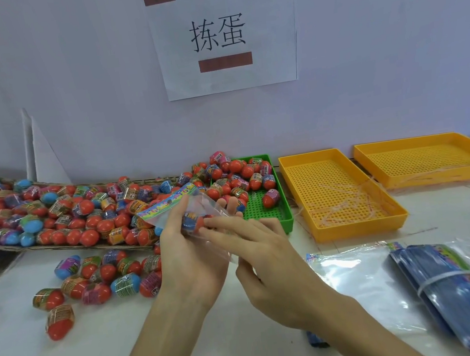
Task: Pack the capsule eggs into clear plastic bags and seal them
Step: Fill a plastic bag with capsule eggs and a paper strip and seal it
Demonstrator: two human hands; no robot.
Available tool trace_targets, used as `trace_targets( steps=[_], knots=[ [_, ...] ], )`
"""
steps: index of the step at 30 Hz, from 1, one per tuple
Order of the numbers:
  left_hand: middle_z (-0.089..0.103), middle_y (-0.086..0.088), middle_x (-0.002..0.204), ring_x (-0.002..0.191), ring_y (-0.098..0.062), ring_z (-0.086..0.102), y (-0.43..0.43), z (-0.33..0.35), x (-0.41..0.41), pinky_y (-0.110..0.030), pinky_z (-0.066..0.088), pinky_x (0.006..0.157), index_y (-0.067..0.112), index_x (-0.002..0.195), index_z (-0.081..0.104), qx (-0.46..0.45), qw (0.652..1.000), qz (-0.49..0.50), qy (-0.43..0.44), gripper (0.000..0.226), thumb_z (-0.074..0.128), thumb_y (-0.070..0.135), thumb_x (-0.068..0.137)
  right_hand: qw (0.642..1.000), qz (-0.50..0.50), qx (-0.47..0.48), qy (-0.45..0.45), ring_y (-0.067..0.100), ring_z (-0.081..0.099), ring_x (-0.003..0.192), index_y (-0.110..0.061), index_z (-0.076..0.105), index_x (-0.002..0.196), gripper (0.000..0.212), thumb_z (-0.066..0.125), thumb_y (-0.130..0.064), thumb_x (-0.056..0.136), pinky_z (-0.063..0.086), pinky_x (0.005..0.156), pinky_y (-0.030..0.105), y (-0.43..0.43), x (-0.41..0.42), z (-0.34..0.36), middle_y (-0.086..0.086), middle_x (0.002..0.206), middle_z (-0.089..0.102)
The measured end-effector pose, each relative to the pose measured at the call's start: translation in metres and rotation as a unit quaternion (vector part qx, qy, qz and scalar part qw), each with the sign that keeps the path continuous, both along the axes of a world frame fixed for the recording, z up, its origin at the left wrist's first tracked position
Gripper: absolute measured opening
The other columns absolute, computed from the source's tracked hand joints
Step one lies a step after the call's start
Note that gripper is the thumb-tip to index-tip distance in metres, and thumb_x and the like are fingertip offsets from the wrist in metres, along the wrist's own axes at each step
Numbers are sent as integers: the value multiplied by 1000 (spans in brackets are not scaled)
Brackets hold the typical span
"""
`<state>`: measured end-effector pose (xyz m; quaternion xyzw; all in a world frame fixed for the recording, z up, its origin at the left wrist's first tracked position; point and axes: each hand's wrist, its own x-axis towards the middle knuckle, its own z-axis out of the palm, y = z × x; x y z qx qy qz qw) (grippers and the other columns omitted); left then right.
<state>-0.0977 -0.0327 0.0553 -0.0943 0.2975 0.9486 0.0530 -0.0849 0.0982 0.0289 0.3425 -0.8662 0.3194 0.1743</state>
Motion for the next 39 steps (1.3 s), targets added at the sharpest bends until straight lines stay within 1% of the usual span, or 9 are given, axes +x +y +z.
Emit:
trace_targets(
  steps=[6, 13, 17, 21, 23, 28, 33, 35, 39],
  knots=[
    [69, -16, 118, 109, -27, 71, 2, -4, -1, -40, 50, 103, -4, 125, 61, 7, 1000, -12, -8, 65, 65, 48, 86, 998, 10, 57, -16, 4, 40, 125, -31, 29, 157, 82, 49, -8, 81, 33, 100, 28, -1, 0, -5, -17, 159, 26],
    [66, -14, 122, 107, -26, 71, 7, -8, -2, -37, 62, 86, -2, 134, 59, -14, 999, -46, -18, 63, 61, 46, 93, 998, -6, 59, 5, 5, 39, 100, -35, 34, 153, 77, 50, -9, 82, 42, 87, 35, -1, -1, -5, -7, 134, 44],
    [65, -13, 111, 103, -26, 71, -2, -6, -6, -33, 61, 83, 2, 125, 57, 25, 999, -28, -3, 56, 70, 35, 83, 994, -22, -74, 81, 9, 59, 95, -25, 75, 110, 47, 49, -2, 79, 43, 78, 39, 10, -5, 3, -9, 106, 67],
    [69, -17, 110, 102, -33, 73, -6, -7, -11, -44, 59, 90, 4, 123, 60, 21, 1000, 18, 2, 59, 71, 35, 75, 957, -150, -237, 76, 2, 62, 81, -20, 73, 87, 26, 54, -2, 85, 49, 70, 19, 27, -24, 16, -12, 84, 67],
    [69, -16, 112, 102, -33, 73, -5, -8, -11, -47, 56, 92, 5, 121, 63, 11, 1000, 14, 5, 55, 70, 36, 76, 959, -217, -182, -2, 0, 60, 82, -26, 73, 98, 26, 63, -5, 87, 50, 75, 15, 34, -44, 20, -15, 90, 66],
    [71, -15, 117, 106, -33, 72, -3, -10, -11, -45, 52, 93, 6, 134, 59, -4, 1000, -11, 14, 64, 68, 41, 81, 951, -268, 131, -88, 24, 48, 125, -32, 61, 131, 44, 65, -17, 90, 31, 108, 50, 34, -96, 19, -3, 132, 57],
    [67, -16, 127, 112, -32, 69, -5, -10, -12, -46, 47, 105, 6, 140, 56, 5, 999, -27, 17, 65, 65, 42, 87, 925, -279, 241, -87, 26, 47, 120, -25, 63, 119, 32, 68, -16, 89, 32, 104, 45, 34, -118, 13, 2, 121, 62],
    [68, -17, 128, 113, -33, 69, -5, -9, -12, -46, 48, 102, 6, 139, 57, 2, 1000, -26, 18, 65, 64, 43, 85, 942, -268, 192, -57, 22, 54, 113, -25, 65, 112, 23, 68, -19, 90, 35, 102, 41, 38, -114, 14, -2, 111, 65],
    [68, -20, 125, 110, -35, 70, -5, -9, -12, -46, 50, 95, 5, 136, 58, 11, 1000, -20, 21, 57, 55, 43, 94, 969, -164, -177, -56, 4, 67, 86, -23, 70, 97, 20, 74, -9, 84, 51, 77, 13, 44, -78, 26, -13, 90, 71]
  ],
)
